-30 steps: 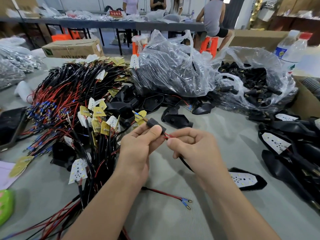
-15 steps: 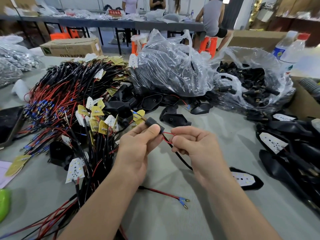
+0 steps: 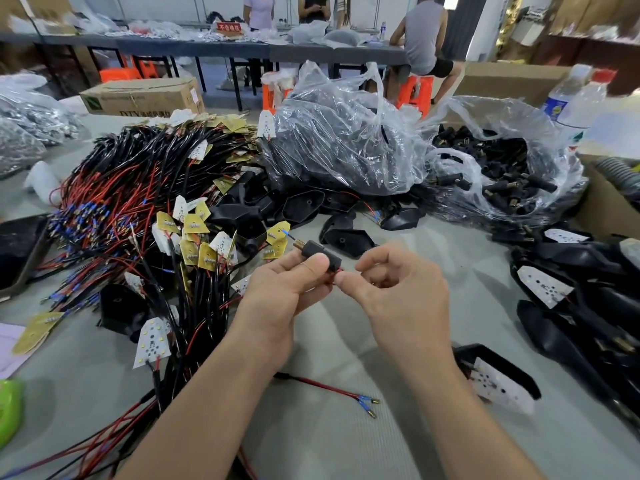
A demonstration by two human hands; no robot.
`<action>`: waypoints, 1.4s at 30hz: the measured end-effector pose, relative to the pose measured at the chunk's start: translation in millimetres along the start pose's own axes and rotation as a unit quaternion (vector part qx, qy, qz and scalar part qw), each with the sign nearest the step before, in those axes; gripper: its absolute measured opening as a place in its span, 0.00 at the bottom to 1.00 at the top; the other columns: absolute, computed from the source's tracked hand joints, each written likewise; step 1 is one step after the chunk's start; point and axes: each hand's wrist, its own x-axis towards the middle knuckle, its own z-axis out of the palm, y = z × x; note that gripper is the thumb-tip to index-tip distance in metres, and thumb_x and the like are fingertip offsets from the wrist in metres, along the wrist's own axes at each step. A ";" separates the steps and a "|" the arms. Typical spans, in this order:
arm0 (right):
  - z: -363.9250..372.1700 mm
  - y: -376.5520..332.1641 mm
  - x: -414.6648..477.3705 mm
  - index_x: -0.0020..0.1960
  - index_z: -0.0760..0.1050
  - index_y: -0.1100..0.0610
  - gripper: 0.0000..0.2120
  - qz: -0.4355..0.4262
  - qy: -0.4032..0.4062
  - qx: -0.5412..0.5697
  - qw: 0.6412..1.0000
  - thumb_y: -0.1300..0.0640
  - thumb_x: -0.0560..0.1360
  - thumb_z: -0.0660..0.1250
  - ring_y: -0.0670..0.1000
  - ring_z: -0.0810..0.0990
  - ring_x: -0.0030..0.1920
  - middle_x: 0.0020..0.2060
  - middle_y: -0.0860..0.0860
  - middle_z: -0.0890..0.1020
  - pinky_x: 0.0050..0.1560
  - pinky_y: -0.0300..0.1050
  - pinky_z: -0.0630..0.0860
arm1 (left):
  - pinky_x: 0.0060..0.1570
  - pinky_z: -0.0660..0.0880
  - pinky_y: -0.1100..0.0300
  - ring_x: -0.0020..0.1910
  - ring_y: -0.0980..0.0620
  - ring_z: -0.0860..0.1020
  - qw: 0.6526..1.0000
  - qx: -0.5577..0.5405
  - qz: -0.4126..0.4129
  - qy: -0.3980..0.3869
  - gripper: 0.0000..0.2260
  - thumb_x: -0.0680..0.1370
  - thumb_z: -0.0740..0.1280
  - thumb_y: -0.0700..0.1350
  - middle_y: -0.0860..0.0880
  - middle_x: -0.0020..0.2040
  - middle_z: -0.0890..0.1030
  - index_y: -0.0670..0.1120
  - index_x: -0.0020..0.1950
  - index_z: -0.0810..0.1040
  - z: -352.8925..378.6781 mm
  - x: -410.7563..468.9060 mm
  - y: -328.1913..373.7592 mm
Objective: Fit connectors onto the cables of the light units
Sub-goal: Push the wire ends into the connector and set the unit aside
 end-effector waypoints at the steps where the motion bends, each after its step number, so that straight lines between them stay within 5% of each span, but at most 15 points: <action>1: -0.2 0.3 0.1 0.40 0.80 0.46 0.10 -0.011 -0.007 -0.022 1.000 0.48 0.65 0.81 0.41 0.74 0.29 0.30 0.42 0.81 0.32 0.30 0.67 | 0.40 0.81 0.64 0.39 0.55 0.86 1.000 -0.015 0.001 0.002 0.07 0.76 0.71 0.39 0.46 0.43 0.87 0.46 0.41 0.87 0.2 -0.3 0.1; 5: 0.6 1.6 1.2 0.43 0.85 0.44 0.07 -0.044 -0.048 -0.045 0.997 0.51 0.66 0.80 0.39 0.80 0.51 0.44 0.35 0.84 0.51 0.38 0.75 | 0.38 0.81 0.64 0.38 0.54 0.86 0.999 -0.047 -0.008 0.010 0.04 0.75 0.71 0.40 0.45 0.43 0.87 0.44 0.44 0.85 1.2 0.4 0.2; 10: 4.1 2.6 0.5 0.45 0.84 0.43 0.06 -0.003 -0.122 0.042 0.992 0.45 0.68 0.74 0.48 0.78 0.31 0.31 0.47 0.82 0.36 0.44 0.76 | 0.42 0.82 0.62 0.41 0.52 0.85 0.999 -0.046 -0.006 0.018 0.11 0.71 0.73 0.43 0.43 0.45 0.87 0.40 0.51 0.82 -1.5 1.8 -0.1; 13: 3.6 3.9 2.8 0.44 0.85 0.45 0.03 0.016 -0.132 0.072 0.988 0.48 0.71 0.73 0.48 0.81 0.31 0.32 0.46 0.84 0.34 0.38 0.73 | 0.47 0.83 0.60 0.45 0.49 0.84 0.998 -0.049 -0.010 0.031 0.09 0.77 0.70 0.40 0.41 0.48 0.87 0.38 0.55 0.82 -2.1 3.3 -1.9; 16: 5.3 4.3 3.3 0.41 0.84 0.53 0.10 0.046 -0.140 0.083 0.986 0.47 0.73 0.71 0.50 0.75 0.29 0.32 0.57 0.83 0.33 0.45 0.70 | 0.46 0.83 0.60 0.46 0.48 0.84 0.998 -0.043 -0.012 0.035 0.07 0.78 0.70 0.38 0.39 0.51 0.86 0.38 0.55 0.83 -1.7 3.3 -2.7; 21: 1.2 3.8 6.4 0.39 0.84 0.59 0.08 0.111 -0.191 0.141 0.965 0.60 0.76 0.70 0.54 0.68 0.31 0.28 0.56 0.79 0.31 0.46 0.62 | 0.39 0.81 0.64 0.38 0.54 0.83 0.999 -0.036 -0.004 0.025 0.04 0.78 0.70 0.38 0.45 0.44 0.87 0.42 0.47 0.84 -2.2 2.5 -2.1; 25: 0.8 4.9 3.8 0.36 0.78 0.60 0.10 0.063 -0.189 -0.008 0.980 0.59 0.76 0.67 0.47 0.67 0.28 0.28 0.56 0.78 0.30 0.44 0.63 | 0.40 0.81 0.65 0.38 0.56 0.83 0.999 -0.001 0.011 0.048 0.04 0.77 0.72 0.38 0.47 0.43 0.87 0.45 0.45 0.86 0.3 1.9 -2.9; 31: 1.6 8.3 -1.4 0.40 0.75 0.55 0.14 0.004 -0.176 -0.206 0.963 0.49 0.74 0.56 0.57 0.78 0.38 0.33 0.53 0.81 0.40 0.55 0.76 | 0.42 0.80 0.67 0.39 0.59 0.84 0.991 0.110 0.072 0.040 0.16 0.75 0.74 0.35 0.51 0.39 0.87 0.57 0.39 0.88 8.0 -5.1 -3.7; 33: 3.0 9.3 -2.0 0.42 0.76 0.54 0.15 -0.006 -0.173 -0.264 0.949 0.48 0.75 0.54 0.57 0.79 0.40 0.35 0.52 0.82 0.43 0.54 0.77 | 0.41 0.79 0.68 0.37 0.60 0.84 0.985 0.131 0.089 0.062 0.13 0.73 0.76 0.34 0.50 0.38 0.87 0.53 0.40 0.87 10.9 -6.5 -5.7; 38: 5.3 10.2 3.5 0.40 0.80 0.49 0.06 0.044 -0.111 -0.110 0.987 0.53 0.75 0.68 0.49 0.82 0.35 0.32 0.47 0.84 0.38 0.46 0.78 | 0.45 0.81 0.63 0.37 0.58 0.83 0.980 0.125 0.095 0.121 0.08 0.73 0.76 0.35 0.51 0.36 0.87 0.49 0.44 0.85 9.8 -3.3 -4.5; 42: 4.5 8.8 3.7 0.41 0.80 0.47 0.04 0.007 -0.065 -0.090 0.994 0.55 0.71 0.74 0.45 0.80 0.33 0.31 0.42 0.83 0.33 0.39 0.73 | 0.42 0.81 0.64 0.33 0.57 0.81 0.985 0.082 0.066 0.135 0.11 0.74 0.75 0.35 0.52 0.33 0.84 0.50 0.36 0.86 6.7 -2.1 -1.6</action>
